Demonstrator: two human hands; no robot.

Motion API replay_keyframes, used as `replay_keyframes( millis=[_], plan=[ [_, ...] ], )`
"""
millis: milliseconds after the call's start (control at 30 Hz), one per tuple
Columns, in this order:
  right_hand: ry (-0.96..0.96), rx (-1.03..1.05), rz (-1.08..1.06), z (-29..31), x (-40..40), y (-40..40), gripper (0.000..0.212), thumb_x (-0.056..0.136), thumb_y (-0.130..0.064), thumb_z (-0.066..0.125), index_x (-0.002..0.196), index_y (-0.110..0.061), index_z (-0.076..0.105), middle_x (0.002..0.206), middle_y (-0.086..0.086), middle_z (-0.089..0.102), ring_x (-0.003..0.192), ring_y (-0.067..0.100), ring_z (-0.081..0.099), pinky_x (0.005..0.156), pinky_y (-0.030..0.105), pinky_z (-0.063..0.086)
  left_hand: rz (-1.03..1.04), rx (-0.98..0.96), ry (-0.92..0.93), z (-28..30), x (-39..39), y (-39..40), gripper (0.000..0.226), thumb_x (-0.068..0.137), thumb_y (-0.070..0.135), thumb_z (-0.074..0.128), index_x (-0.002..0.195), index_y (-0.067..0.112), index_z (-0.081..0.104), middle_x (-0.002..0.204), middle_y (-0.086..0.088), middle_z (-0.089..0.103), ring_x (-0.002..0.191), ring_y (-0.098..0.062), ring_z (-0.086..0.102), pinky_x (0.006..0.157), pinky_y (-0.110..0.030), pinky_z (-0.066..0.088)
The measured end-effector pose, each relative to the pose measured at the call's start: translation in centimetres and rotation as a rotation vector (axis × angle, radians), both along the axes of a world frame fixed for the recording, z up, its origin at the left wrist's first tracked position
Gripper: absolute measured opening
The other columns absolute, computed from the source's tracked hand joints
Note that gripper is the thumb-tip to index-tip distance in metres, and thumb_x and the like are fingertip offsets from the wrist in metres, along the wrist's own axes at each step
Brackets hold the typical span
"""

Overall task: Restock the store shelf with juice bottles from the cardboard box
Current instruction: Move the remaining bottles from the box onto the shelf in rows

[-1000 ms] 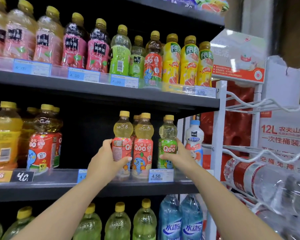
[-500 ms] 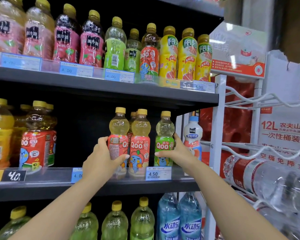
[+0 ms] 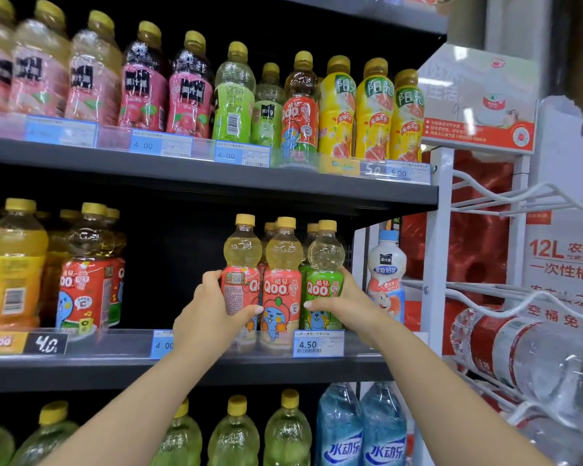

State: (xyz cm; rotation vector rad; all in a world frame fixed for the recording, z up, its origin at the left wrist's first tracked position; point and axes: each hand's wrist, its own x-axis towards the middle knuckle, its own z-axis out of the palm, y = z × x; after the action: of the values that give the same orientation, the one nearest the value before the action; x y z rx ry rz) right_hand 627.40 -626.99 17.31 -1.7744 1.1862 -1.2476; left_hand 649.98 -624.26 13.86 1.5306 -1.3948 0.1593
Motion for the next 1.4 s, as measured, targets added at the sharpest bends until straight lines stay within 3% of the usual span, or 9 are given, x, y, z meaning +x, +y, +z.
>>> replay_keyframes(
  millis=[167, 433, 600, 767, 933, 1067, 1133, 1233, 1400],
  plan=[
    [0.044, 0.018, 0.018, 0.0, 0.3, 0.1, 0.120, 0.063, -0.013, 0.080, 0.149, -0.033, -0.001, 0.117, 0.002, 0.062, 0.104, 0.018, 0.064, 0.094, 0.042, 0.050, -0.005, 0.002, -0.007, 0.0, -0.1, -0.2, 0.087, 0.065, 0.064, 0.071, 0.130, 0.024, 0.030, 0.115, 0.004, 0.059, 0.088, -0.014, 0.064, 0.066, -0.031, 0.055],
    [0.030, 0.043, -0.044, -0.1, 0.9, -0.2, 0.123, 0.056, -0.027, 0.082, 0.149, -0.033, 0.001, 0.120, 0.002, 0.060, 0.103, 0.019, 0.064, 0.096, 0.046, 0.050, -0.032, 0.009, -0.006, 0.1, -0.2, -0.3, 0.086, 0.067, 0.061, 0.072, 0.132, 0.023, 0.030, 0.118, 0.004, 0.059, 0.092, -0.015, 0.065, 0.070, -0.032, 0.056],
    [0.151, 0.016, -0.127, 0.1, 1.0, 1.8, 0.113, 0.076, -0.023, 0.073, 0.151, -0.019, -0.012, 0.121, 0.000, 0.056, 0.102, 0.013, 0.056, 0.088, 0.030, 0.044, -0.054, 0.018, -0.024, 0.2, -0.4, 0.2, 0.087, 0.073, 0.058, 0.070, 0.139, 0.022, 0.026, 0.125, 0.002, 0.056, 0.101, -0.017, 0.063, 0.077, -0.033, 0.055],
    [0.204, -0.249, -0.314, 0.0, 0.9, 6.2, 0.096, 0.082, -0.032, 0.070, 0.152, -0.021, 0.006, 0.156, 0.003, 0.024, 0.141, 0.020, 0.028, 0.109, 0.038, 0.031, -0.117, 0.051, -0.073, -0.4, -0.3, 0.8, 0.088, 0.081, 0.046, 0.068, 0.147, 0.021, 0.017, 0.127, -0.001, 0.054, 0.106, -0.017, 0.061, 0.081, -0.032, 0.051],
    [0.307, -0.339, -0.269, 0.0, 0.7, 11.9, 0.069, 0.087, -0.027, 0.065, 0.145, -0.021, 0.029, 0.134, -0.005, 0.046, 0.120, 0.007, 0.041, 0.096, 0.025, 0.033, -0.275, 0.155, -0.033, 0.5, 0.5, 1.5, 0.056, 0.086, 0.031, 0.067, 0.130, 0.022, 0.033, 0.110, 0.007, 0.059, 0.096, -0.014, 0.060, 0.078, -0.028, 0.050],
    [0.375, -0.324, -0.302, -0.7, -0.5, 13.5, 0.078, 0.087, -0.034, 0.064, 0.150, -0.023, 0.018, 0.155, -0.007, 0.024, 0.141, 0.012, 0.025, 0.109, 0.031, 0.026, -0.417, 0.288, -0.016, 2.1, 1.7, 2.1, 0.058, 0.090, 0.023, 0.064, 0.136, 0.018, 0.029, 0.106, 0.010, 0.054, 0.096, -0.009, 0.056, 0.070, -0.020, 0.045],
    [0.380, -0.306, -0.312, -0.8, -0.9, 14.0, 0.079, 0.087, -0.036, 0.063, 0.150, -0.023, 0.017, 0.157, -0.005, 0.022, 0.143, 0.014, 0.023, 0.110, 0.034, 0.028, -0.447, 0.293, -0.007, 2.1, 2.0, 2.3, 0.055, 0.089, 0.020, 0.064, 0.135, 0.019, 0.032, 0.112, 0.007, 0.054, 0.099, -0.009, 0.056, 0.073, -0.020, 0.048],
    [0.367, -0.299, -0.310, -0.6, -0.8, 14.7, 0.078, 0.087, -0.037, 0.063, 0.150, -0.022, 0.019, 0.156, -0.003, 0.024, 0.143, 0.016, 0.023, 0.110, 0.035, 0.028, -0.412, 0.281, 0.039, 2.2, 1.6, 3.6, 0.048, 0.085, 0.024, 0.068, 0.125, 0.019, 0.041, 0.126, -0.003, 0.052, 0.104, -0.014, 0.059, 0.088, -0.038, 0.055],
    [0.382, -0.390, -0.275, -0.6, 0.2, 17.1, 0.066, 0.089, -0.028, 0.062, 0.145, -0.020, 0.030, 0.147, -0.002, 0.037, 0.135, 0.014, 0.032, 0.099, 0.024, 0.029, -0.284, 0.041, -0.024, 2.4, 0.9, 10.2, 0.066, 0.091, 0.034, 0.061, 0.146, 0.016, 0.029, 0.148, -0.003, 0.035, 0.133, -0.018, 0.040, 0.103, -0.033, 0.037]
  ],
)
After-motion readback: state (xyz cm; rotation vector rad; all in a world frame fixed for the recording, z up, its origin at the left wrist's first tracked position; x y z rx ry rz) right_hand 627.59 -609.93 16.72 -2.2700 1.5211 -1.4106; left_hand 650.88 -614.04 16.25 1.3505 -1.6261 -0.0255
